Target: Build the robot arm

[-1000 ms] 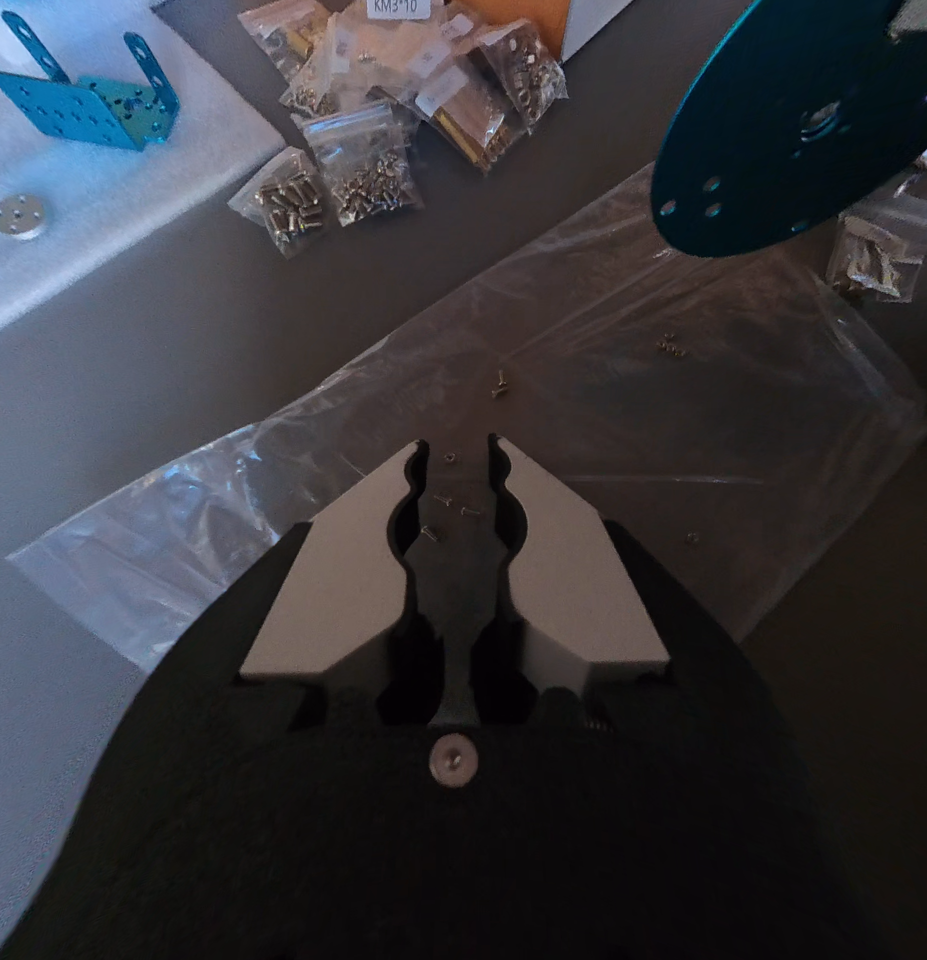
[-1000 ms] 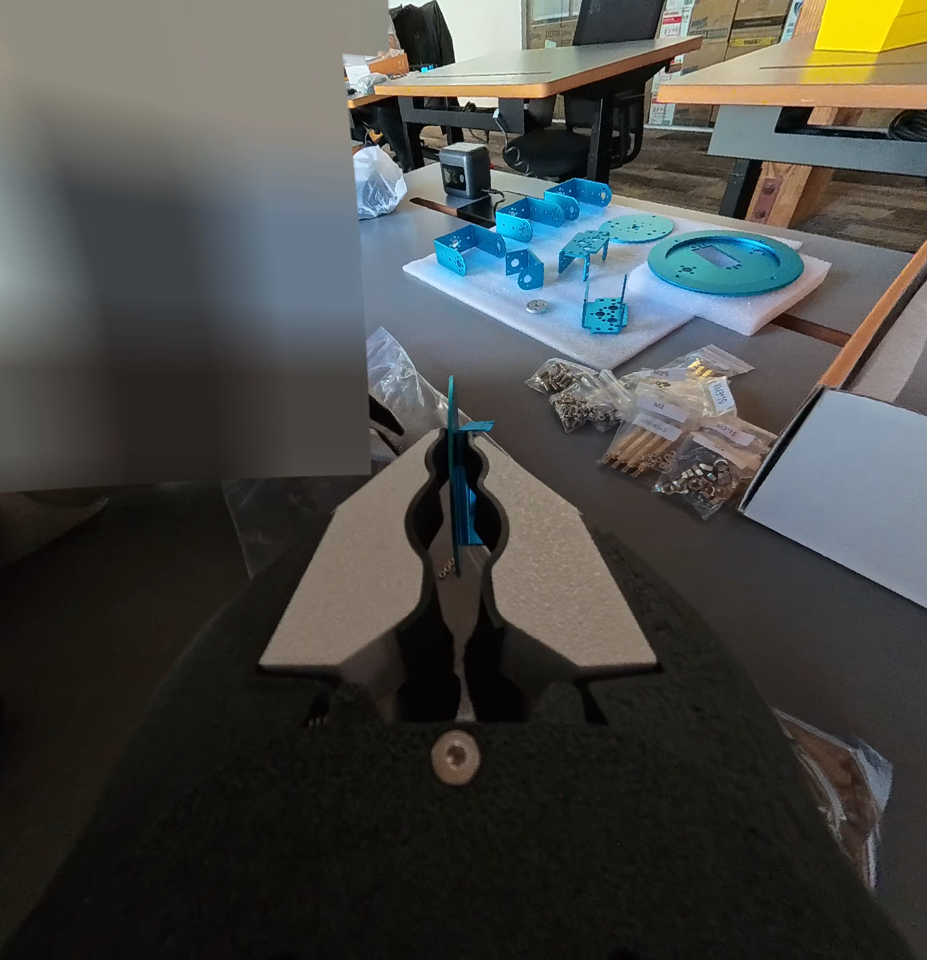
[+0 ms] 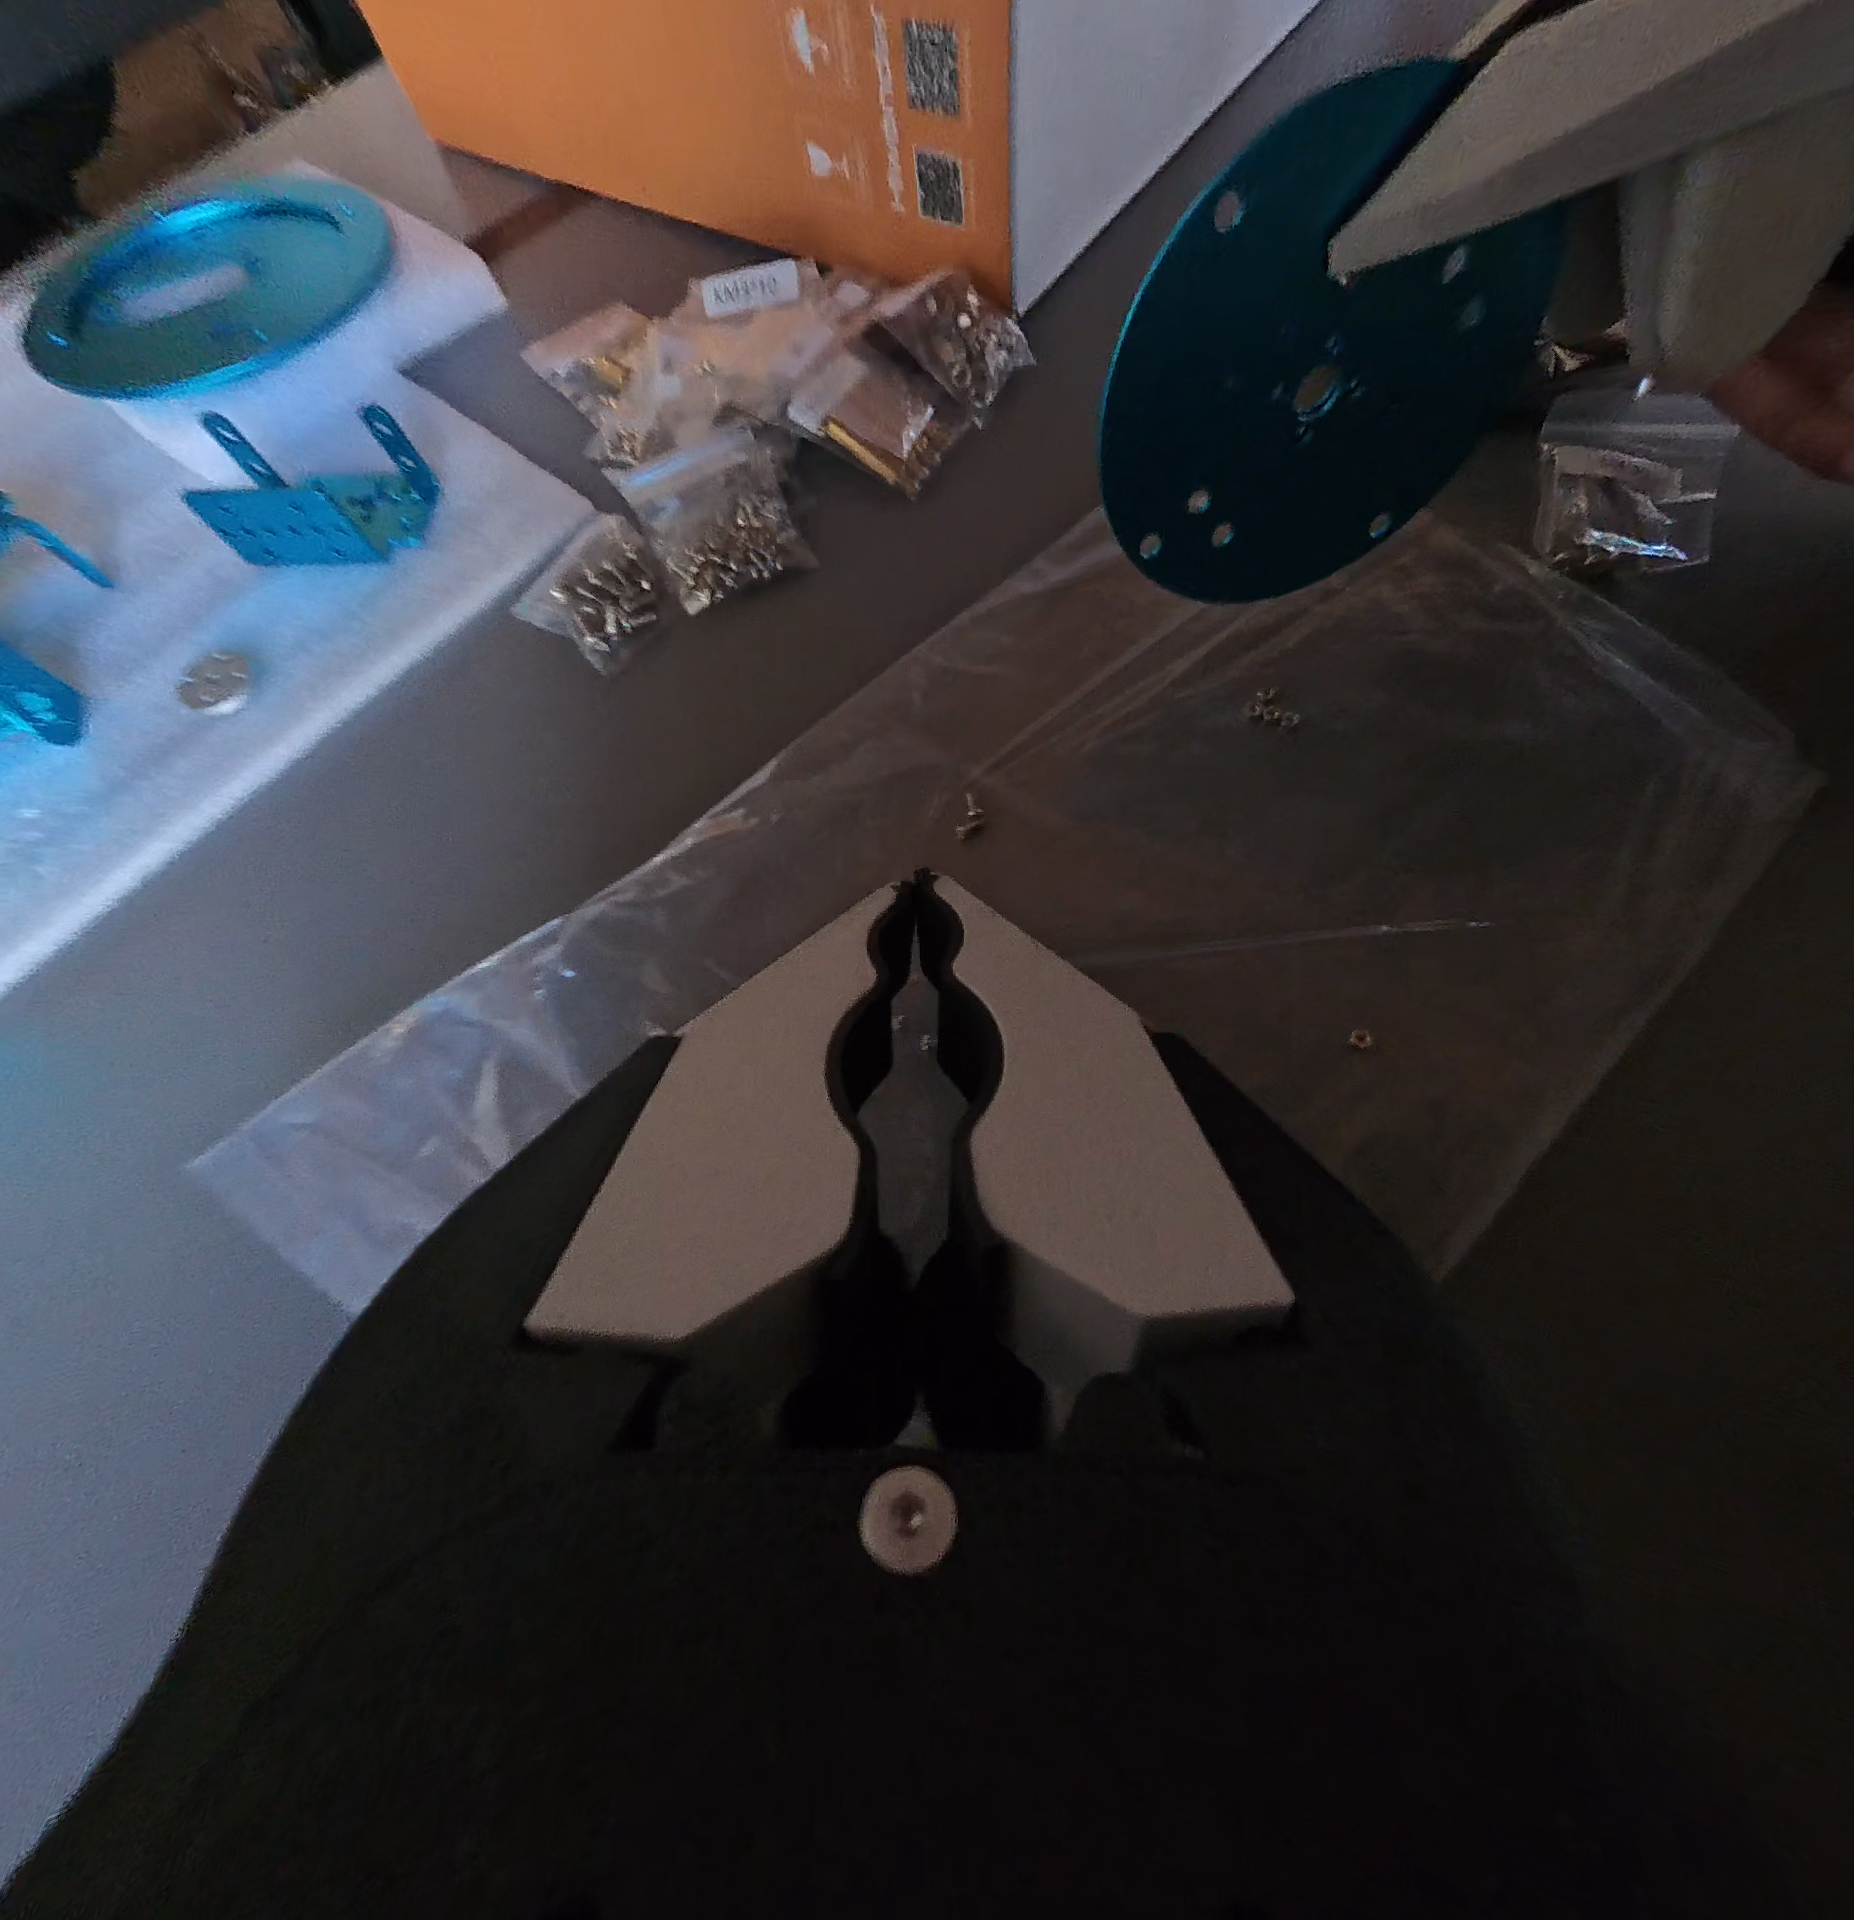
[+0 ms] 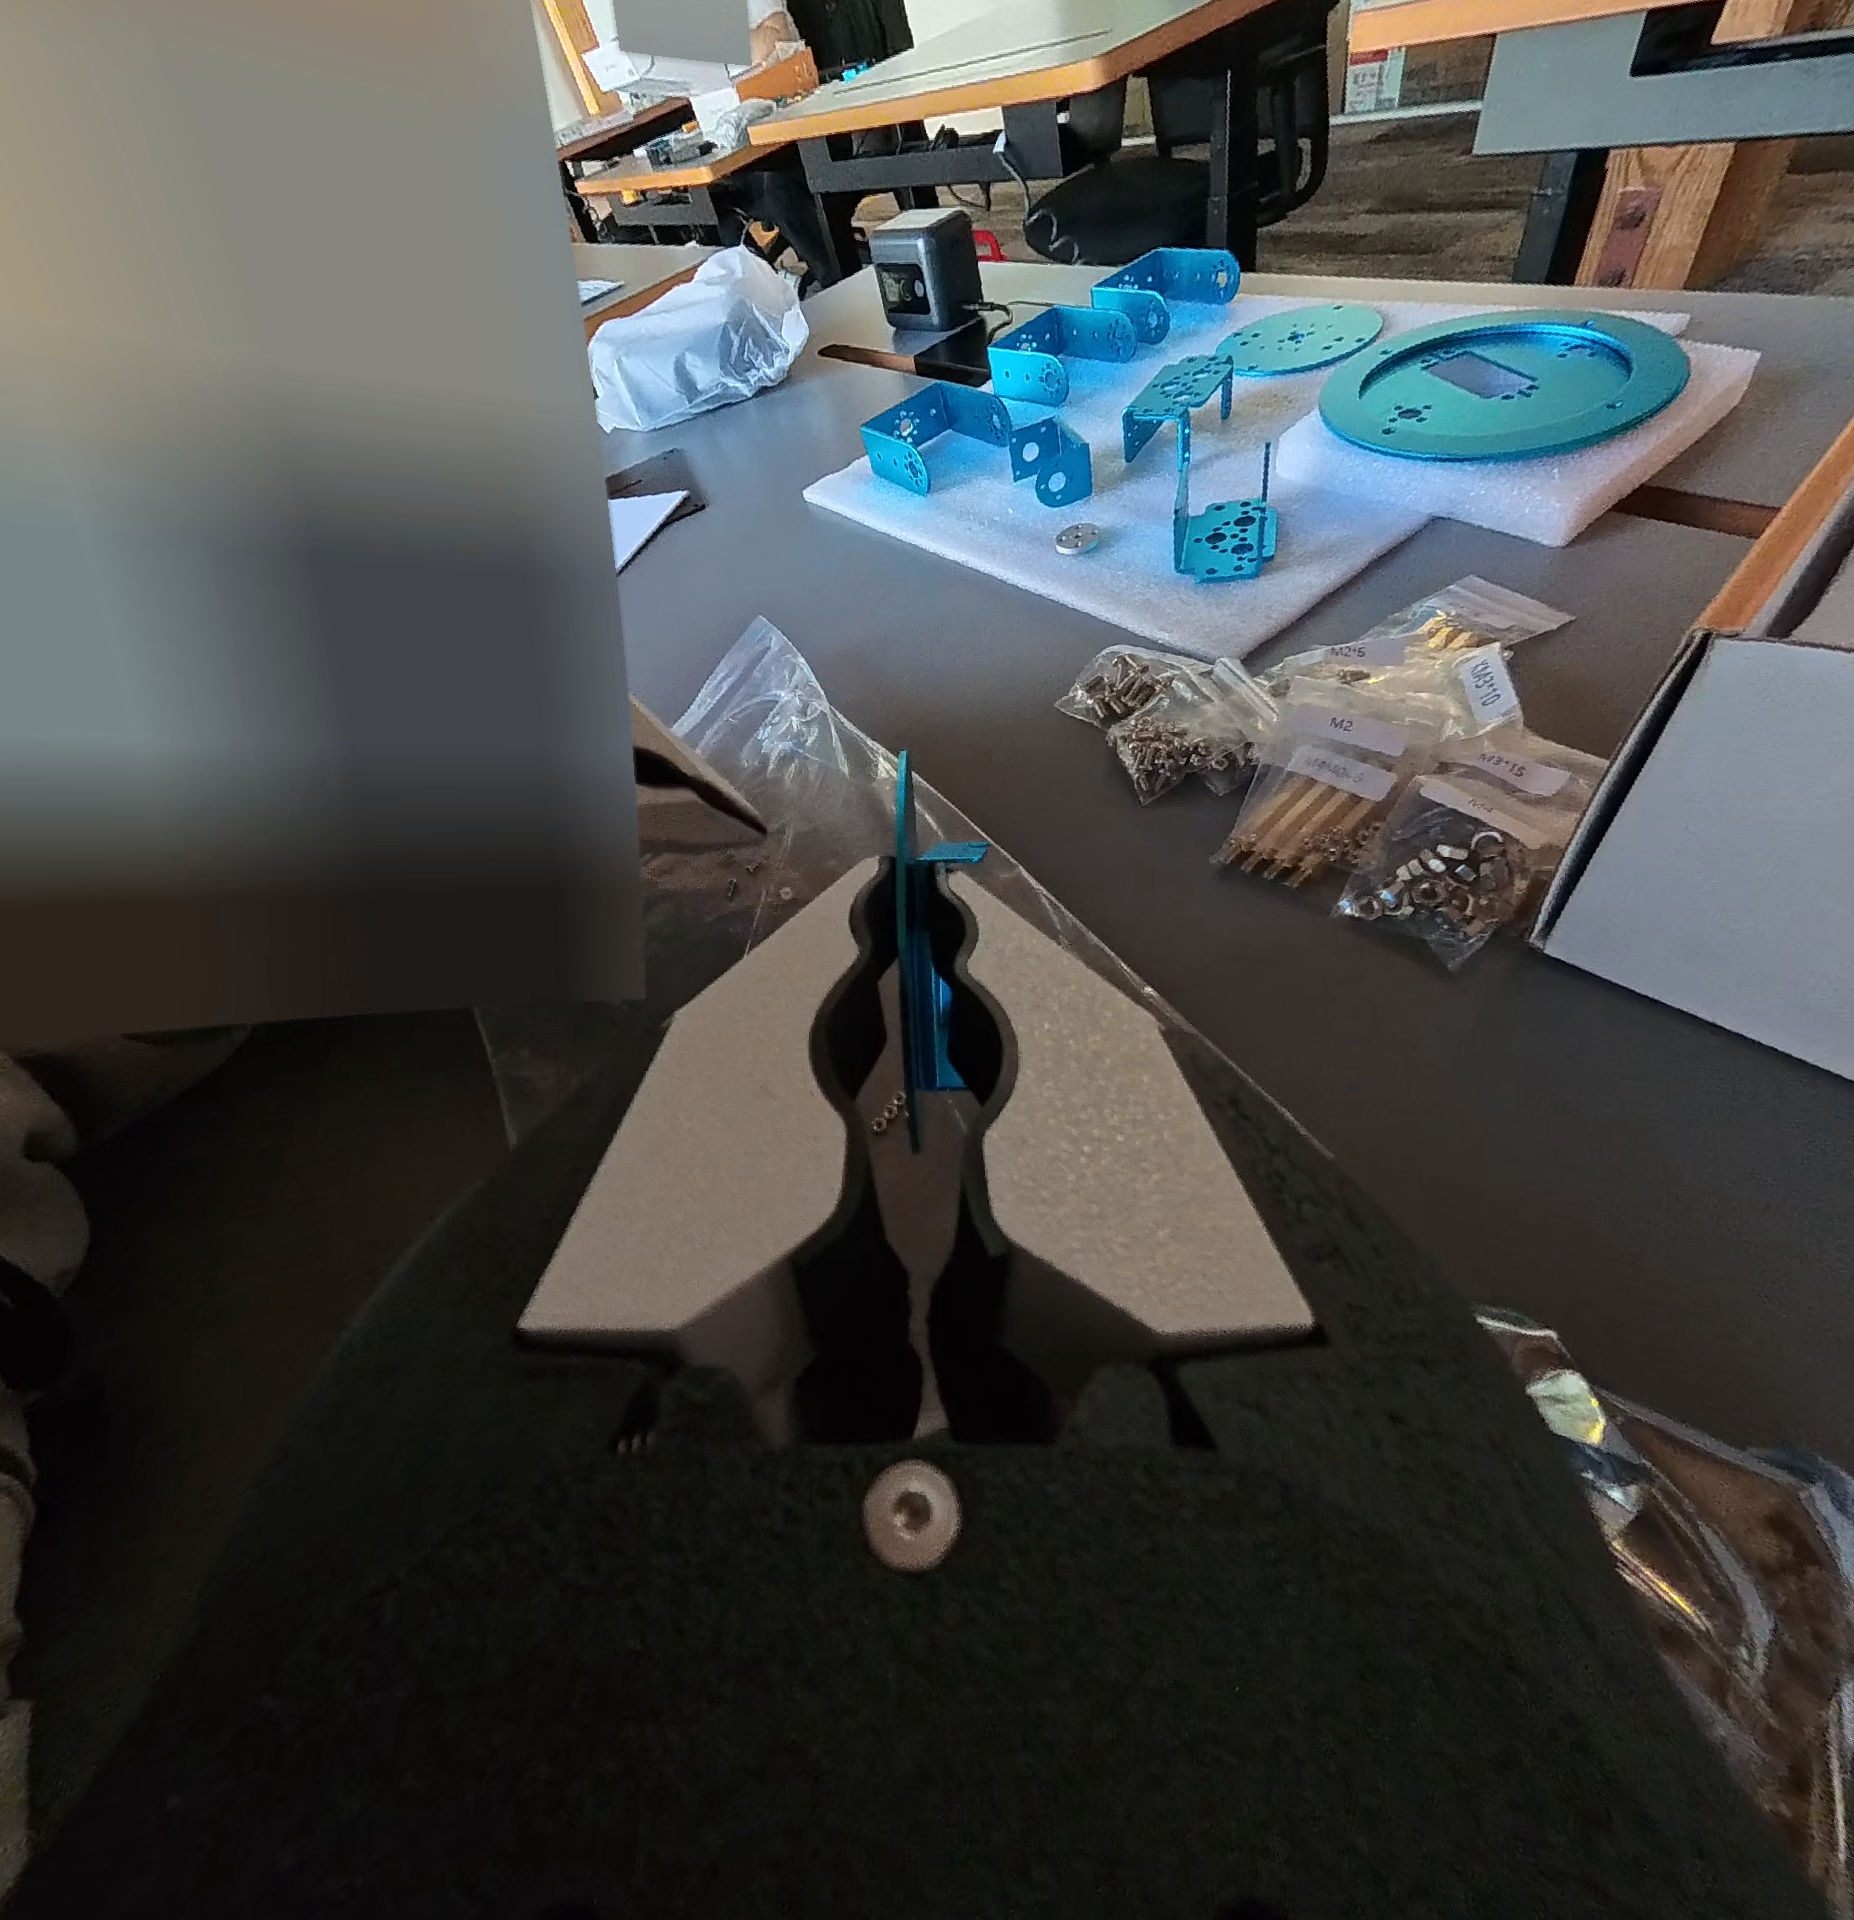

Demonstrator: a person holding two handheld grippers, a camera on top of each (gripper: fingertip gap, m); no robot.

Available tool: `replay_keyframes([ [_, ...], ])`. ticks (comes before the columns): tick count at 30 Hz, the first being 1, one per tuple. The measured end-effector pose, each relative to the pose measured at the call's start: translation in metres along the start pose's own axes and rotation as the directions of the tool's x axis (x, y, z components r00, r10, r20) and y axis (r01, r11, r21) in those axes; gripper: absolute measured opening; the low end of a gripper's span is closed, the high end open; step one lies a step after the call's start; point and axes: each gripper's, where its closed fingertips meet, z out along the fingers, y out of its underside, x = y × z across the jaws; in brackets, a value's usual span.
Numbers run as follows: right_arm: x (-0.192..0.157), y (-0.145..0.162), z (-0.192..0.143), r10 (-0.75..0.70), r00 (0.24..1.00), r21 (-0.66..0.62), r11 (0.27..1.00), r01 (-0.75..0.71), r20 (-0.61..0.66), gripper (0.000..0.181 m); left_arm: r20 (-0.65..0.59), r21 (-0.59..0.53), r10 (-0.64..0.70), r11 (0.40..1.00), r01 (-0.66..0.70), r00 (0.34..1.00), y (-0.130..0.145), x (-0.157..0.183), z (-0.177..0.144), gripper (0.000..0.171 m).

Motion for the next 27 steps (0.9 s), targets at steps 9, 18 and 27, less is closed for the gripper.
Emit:
replay_keyframes([
  [9, -0.002, 0.000, 0.000, 0.009, 1.000, -0.002, 1.000, -0.009, 0.013, 0.003, -0.102, -0.032, 0.007, 0.999, -0.010, 0.995, 0.010, 0.005, -0.010, 0.017],
  [18, -0.002, -0.002, -0.003, 0.021, 0.999, -0.002, 1.000, -0.021, 0.024, 0.003, -0.142, -0.158, -0.011, 0.987, -0.011, 0.990, 0.021, 0.008, 0.012, 0.010],
  [27, -0.004, 0.001, -0.002, 0.020, 0.999, -0.013, 1.000, -0.020, 0.029, 0.003, -0.133, -0.151, -0.015, 0.988, -0.005, 0.991, 0.021, 0.010, 0.014, 0.001],
])
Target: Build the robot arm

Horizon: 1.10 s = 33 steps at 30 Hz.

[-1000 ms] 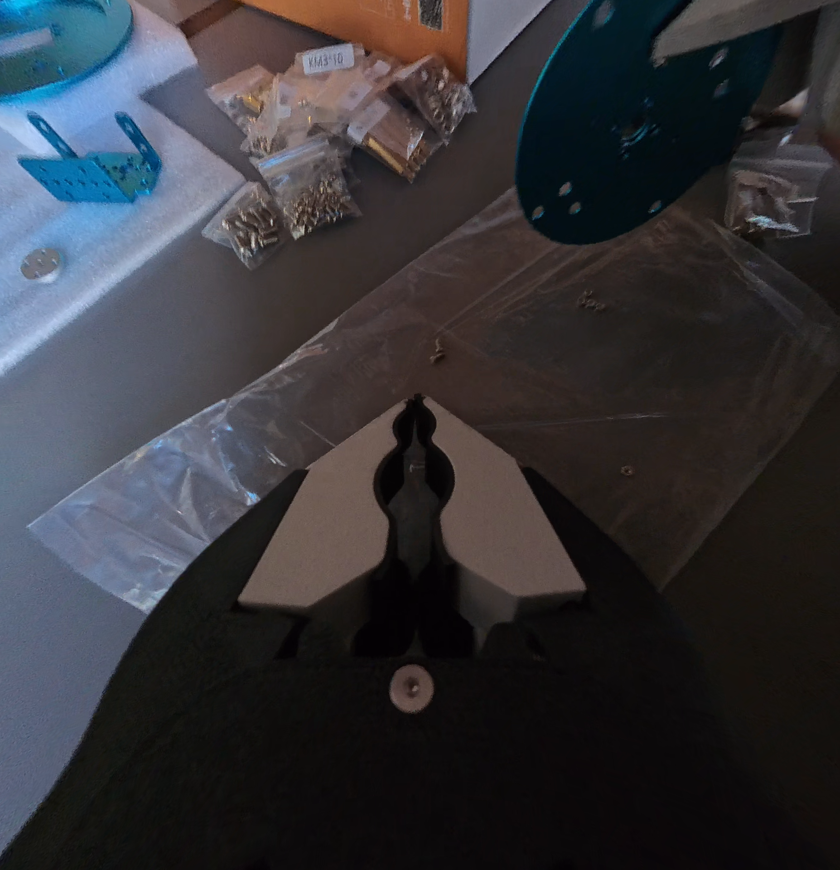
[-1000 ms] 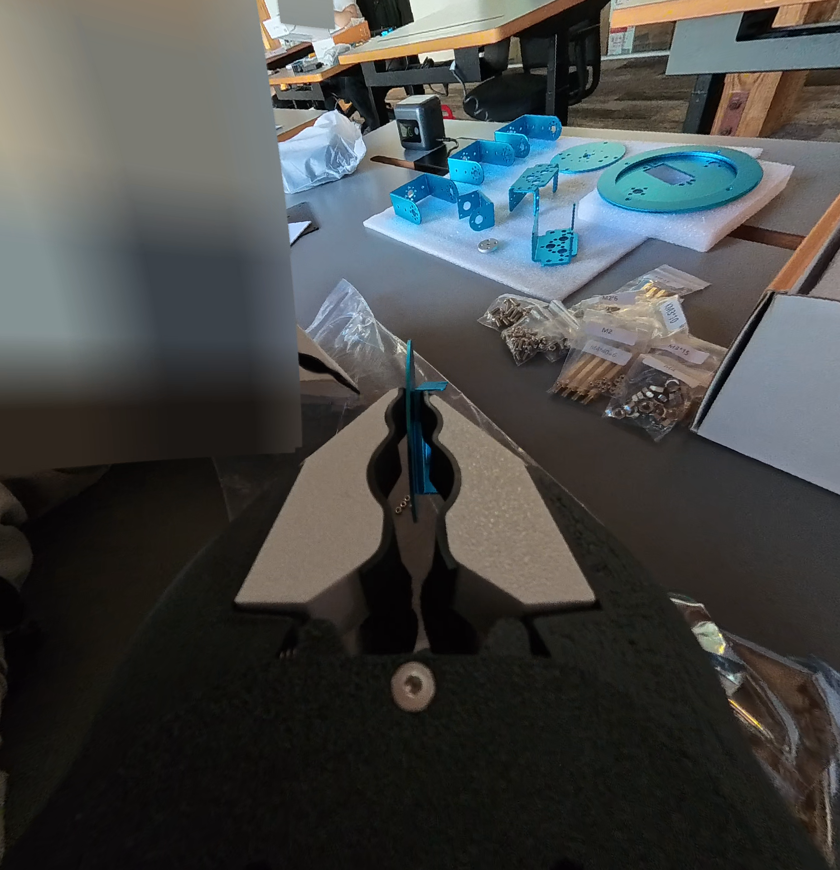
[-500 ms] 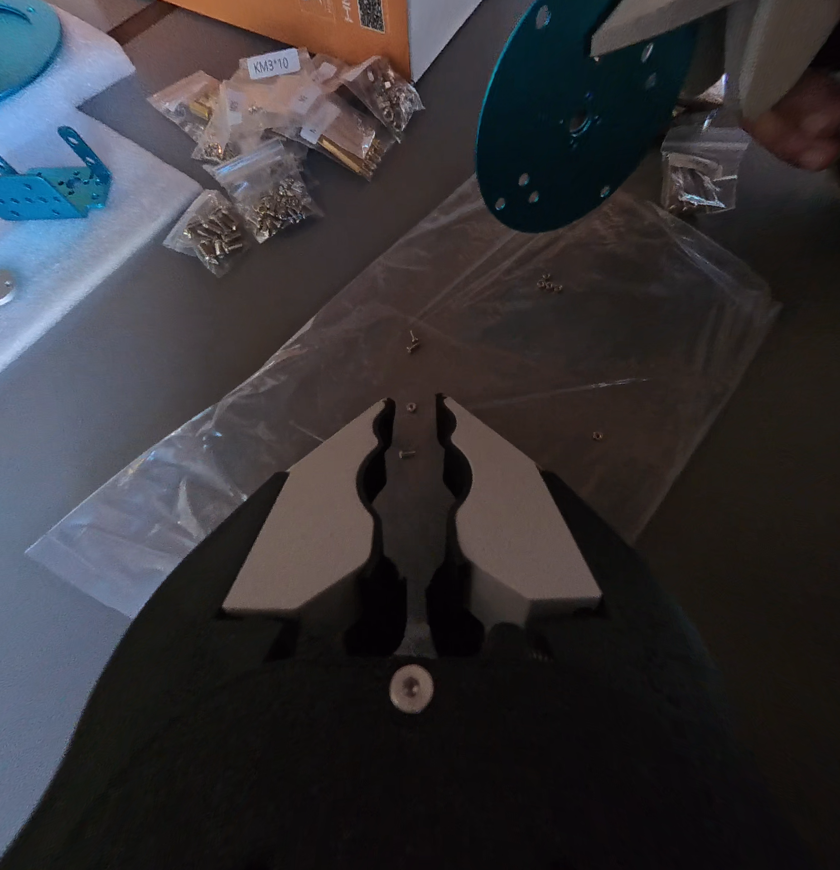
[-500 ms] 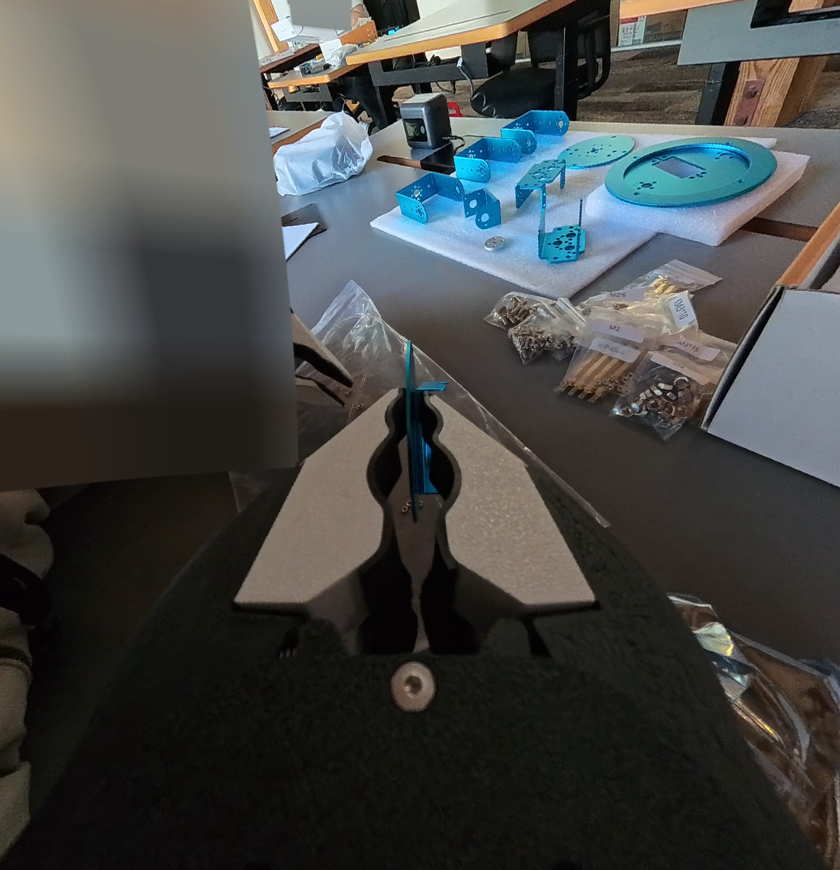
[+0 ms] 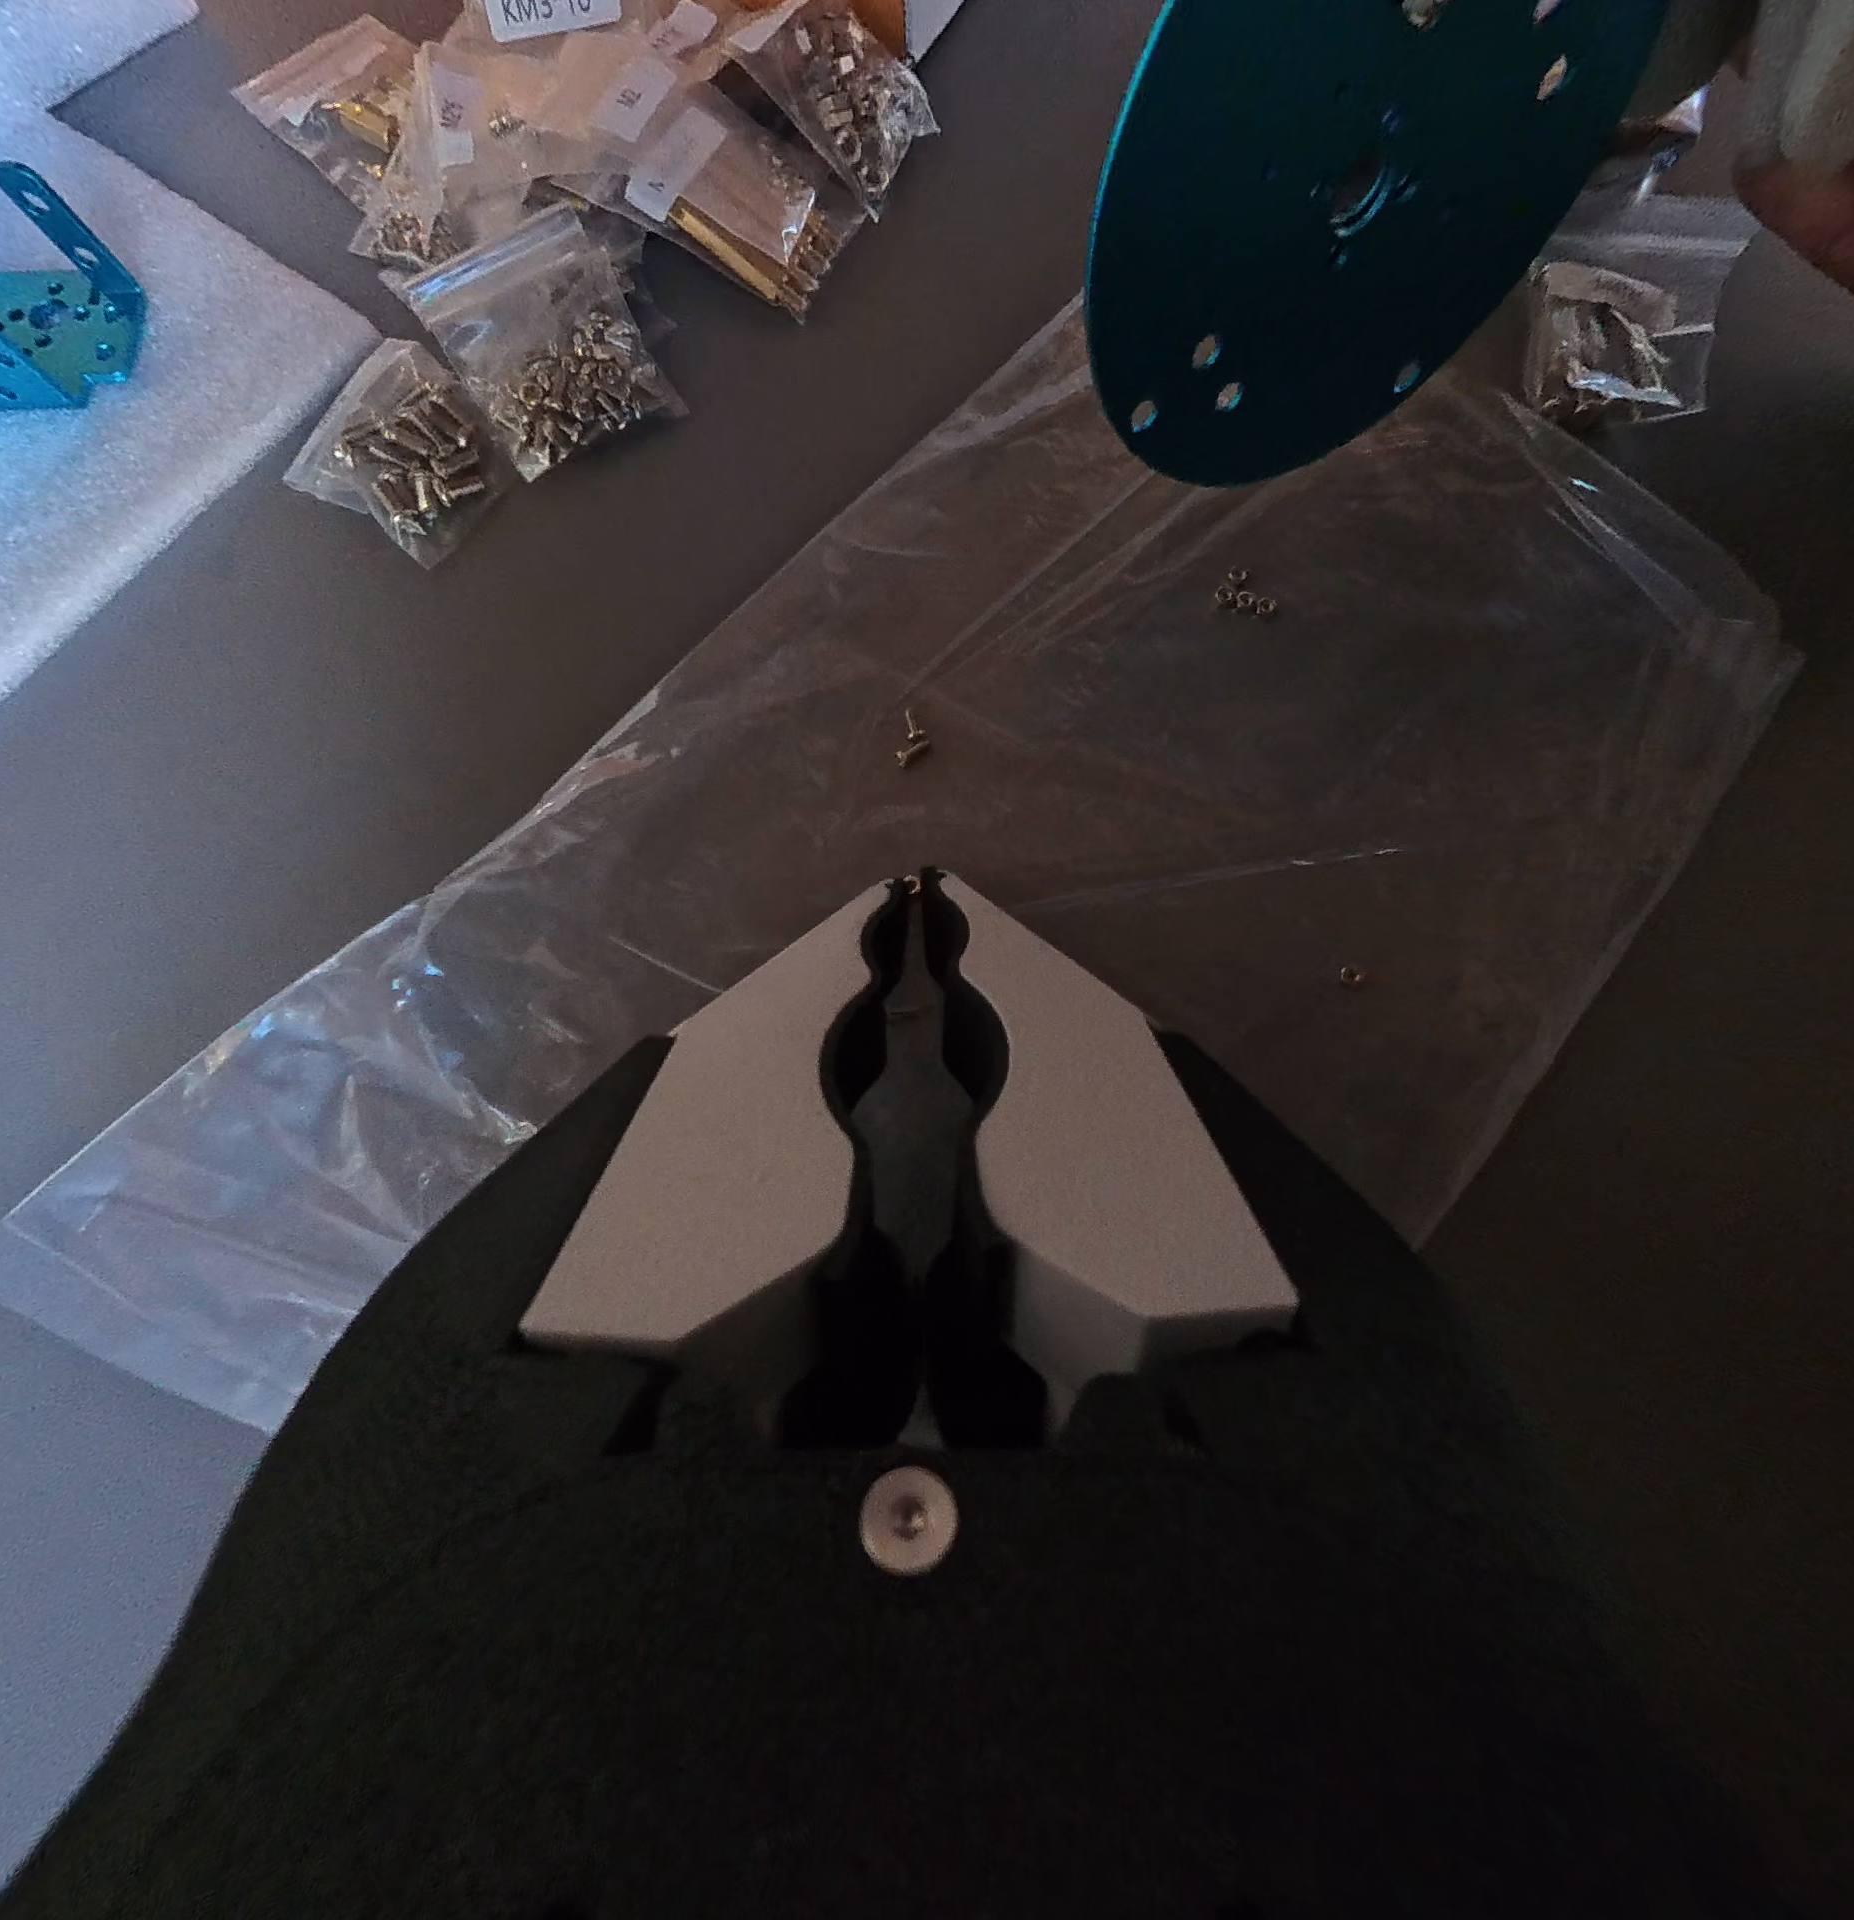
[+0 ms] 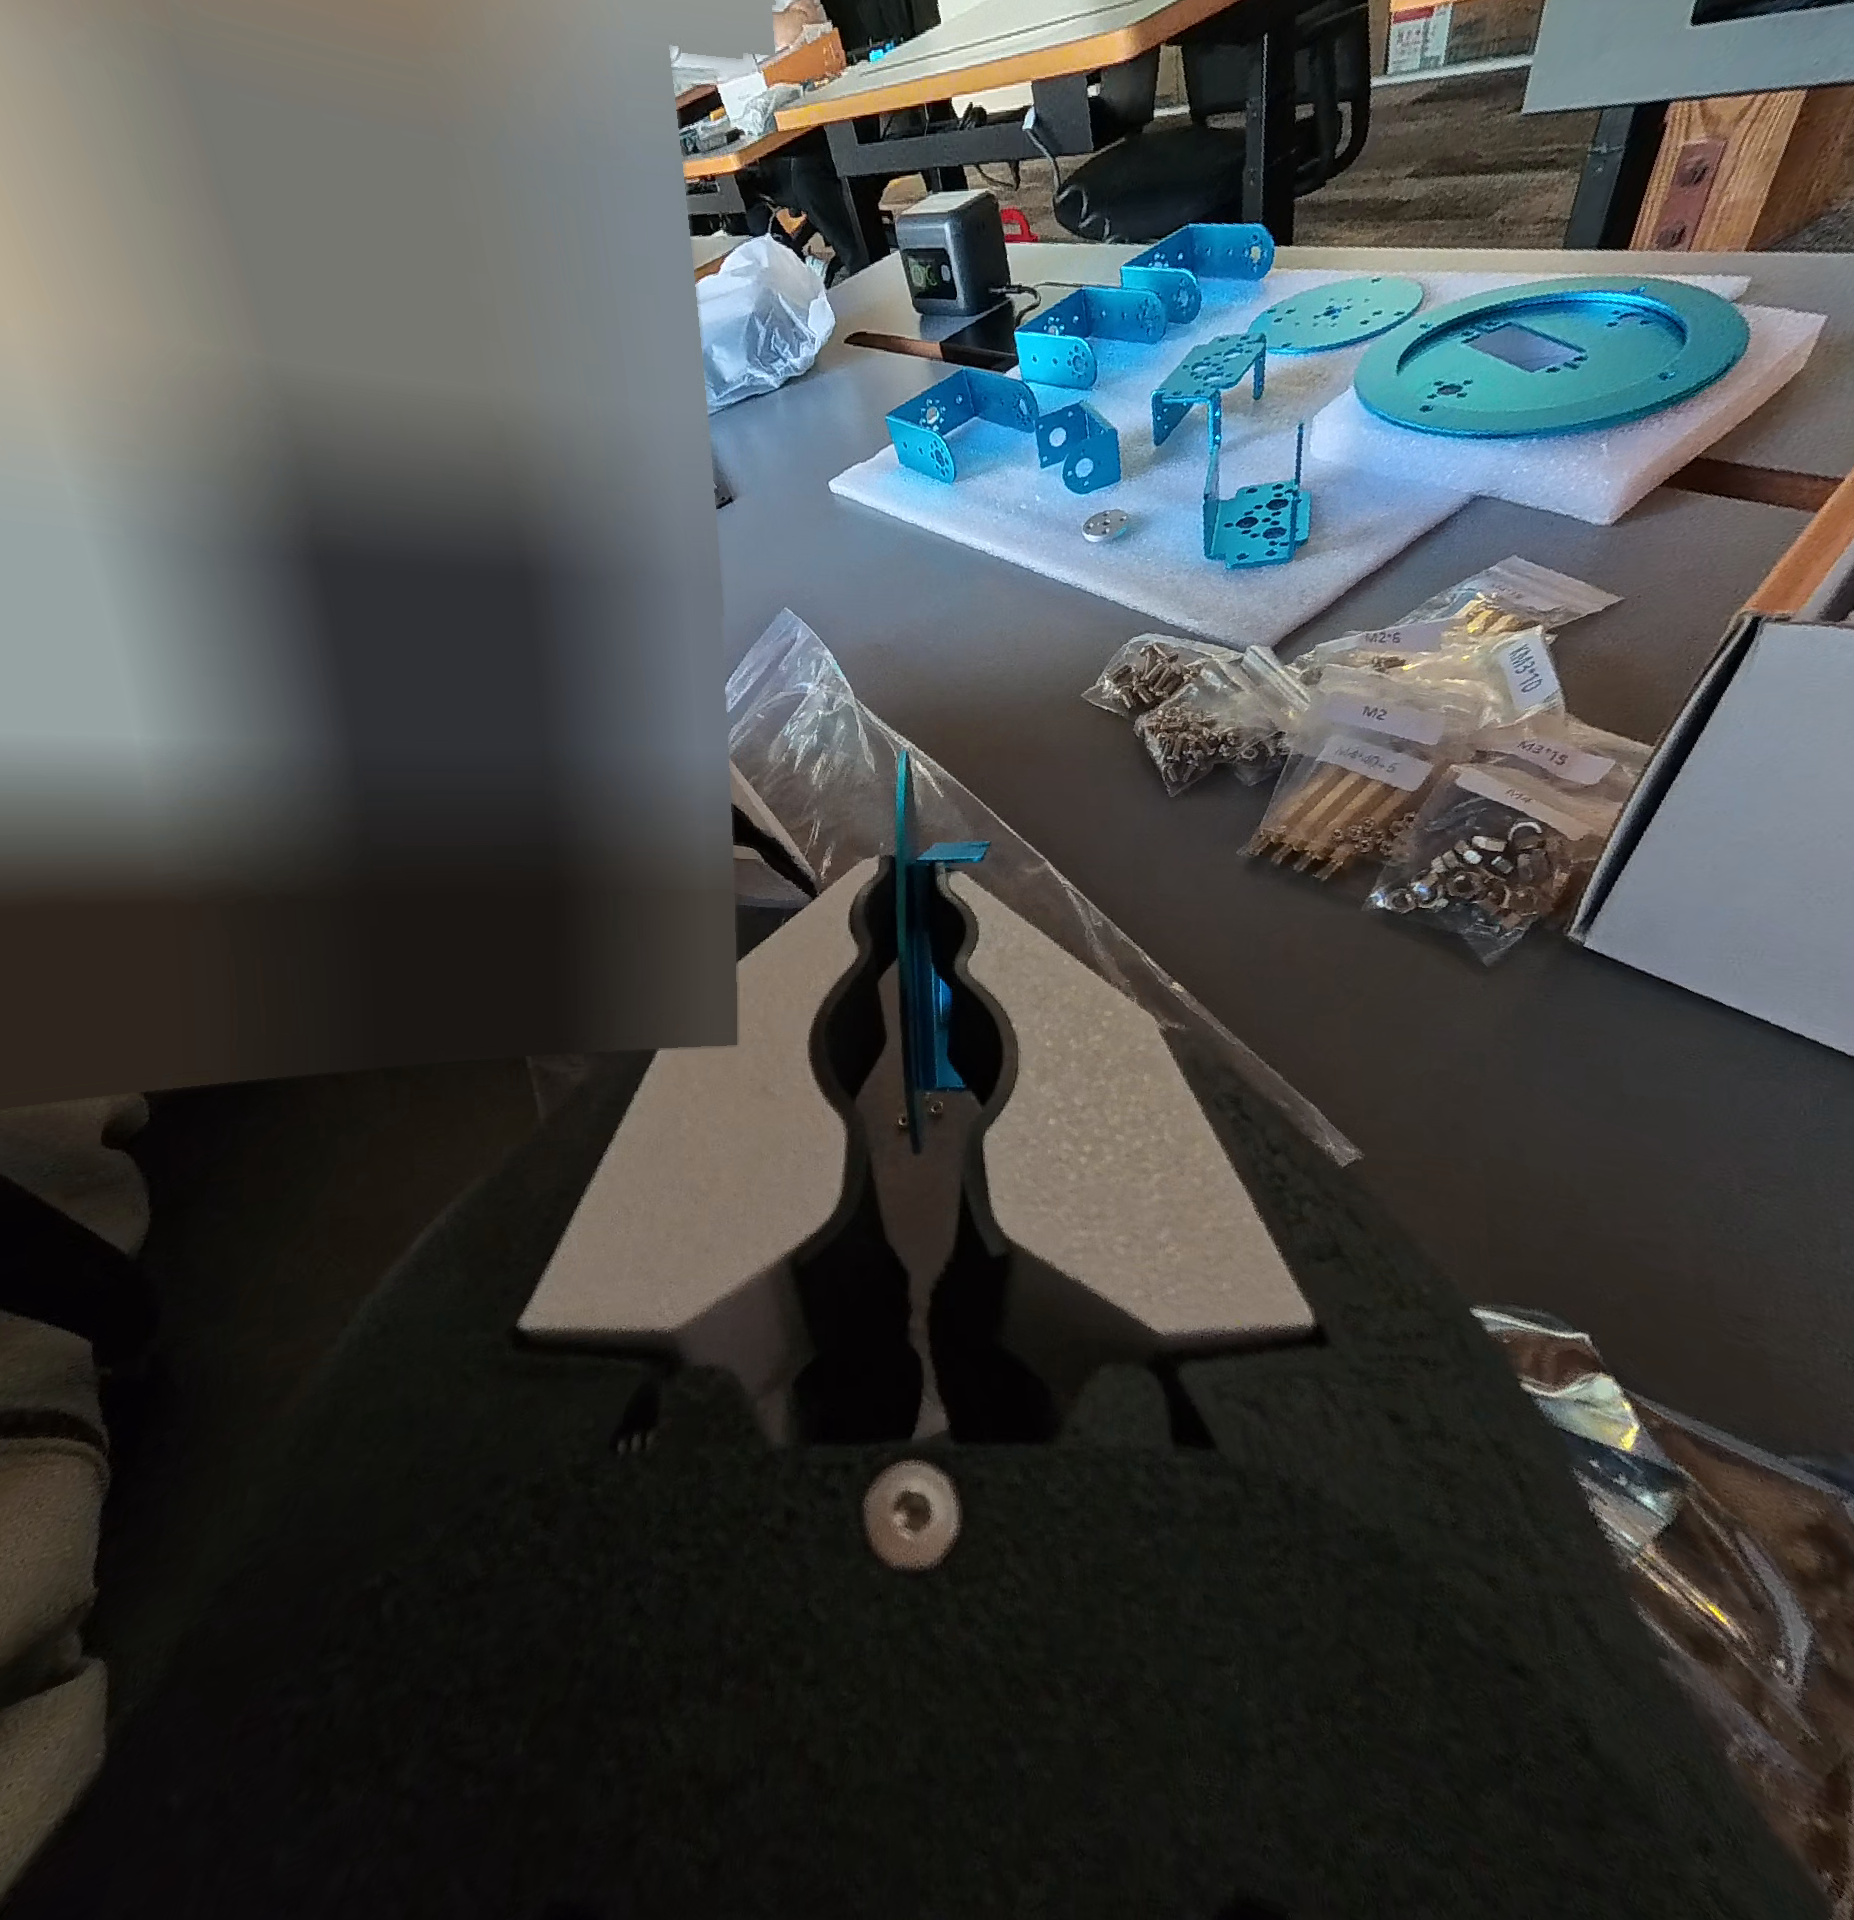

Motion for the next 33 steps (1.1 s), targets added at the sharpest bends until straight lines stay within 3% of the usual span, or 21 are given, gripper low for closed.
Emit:
replay_keyframes([
  [6, 0.002, 0.001, 0.001, 0.037, 0.999, -0.003, 0.999, -0.037, 0.012, 0.003, -0.004, 0.016, 0.023, 1.000, -0.022, 1.000, 0.000, 0.004, -0.001, 0.000],
  [11, 0.000, 0.001, 0.002, 0.213, 0.970, -0.008, 0.977, -0.214, 0.117, 0.004, -0.057, 0.107, -0.019, 0.994, 0.025, 0.998, -0.013, 0.009, -0.012, 0.005],
  [14, -0.010, -0.004, 0.004, 0.423, 0.865, -0.030, 0.902, -0.431, 0.270, 0.004, -0.154, 0.211, -0.094, 0.969, 0.126, 0.984, -0.033, 0.015, -0.027, 0.031],
  [18, -0.035, -0.013, 0.009, 0.585, 0.682, -0.111, 0.789, -0.604, 0.439, 0.004, -0.362, 0.341, -0.179, 0.888, 0.309, 0.915, -0.058, 0.036, -0.060, 0.036],
  [20, -0.051, -0.019, 0.012, 0.576, 0.657, -0.124, 0.790, -0.601, 0.486, 0.003, -0.441, 0.375, -0.216, 0.837, 0.398, 0.871, -0.063, 0.043, -0.077, 0.035],
  [21, -0.059, -0.023, 0.013, 0.531, 0.683, -0.105, 0.821, -0.560, 0.502, 0.003, -0.454, 0.391, -0.227, 0.818, 0.421, 0.862, -0.063, 0.043, -0.084, 0.035],
  [23, -0.073, -0.030, 0.013, 0.297, 0.832, -0.009, 0.943, -0.332, 0.469, 0.004, -0.426, 0.416, -0.227, 0.811, 0.412, 0.876, -0.056, 0.041, -0.096, 0.035],
  [24, -0.080, -0.029, 0.014, 0.106, 0.906, 0.028, 0.991, -0.129, 0.409, 0.003, -0.394, 0.424, -0.215, 0.820, 0.384, 0.894, -0.050, 0.039, -0.101, 0.035],
  [25, -0.090, -0.026, 0.014, -0.138, 0.922, 0.059, 0.990, 0.125, 0.361, 0.004, -0.363, 0.428, -0.199, 0.832, 0.352, 0.910, -0.045, 0.038, -0.106, 0.035],
  [26, -0.102, -0.021, 0.013, -0.403, 0.857, 0.102, 0.914, 0.392, 0.322, 0.004, -0.334, 0.428, -0.183, 0.845, 0.321, 0.925, -0.039, 0.037, -0.111, 0.035],
  [28, -0.110, -0.013, 0.020, -0.793, 0.585, 0.121, 0.606, 0.786, 0.170, 0.003, -0.276, 0.427, -0.139, 0.869, 0.251, 0.951, -0.030, 0.035, -0.118, 0.035],
  [30, -0.110, -0.007, 0.030, -0.936, 0.340, 0.047, 0.345, 0.937, 0.092, 0.003, -0.213, 0.413, -0.060, 0.899, 0.146, 0.975, -0.020, 0.035, -0.120, 0.035],
  [31, -0.114, -0.006, 0.033, -0.958, 0.272, 0.040, 0.276, 0.960, 0.087, 0.003, -0.170, 0.398, 0.000, 0.915, 0.069, 0.985, -0.015, 0.034, -0.118, 0.035],
  [33, -0.132, -0.011, 0.035, -0.976, 0.206, 0.087, 0.212, 0.973, 0.071, 0.003, -0.052, 0.378, 0.155, 0.917, -0.124, 0.987, -0.008, 0.032, -0.119, 0.036],
])
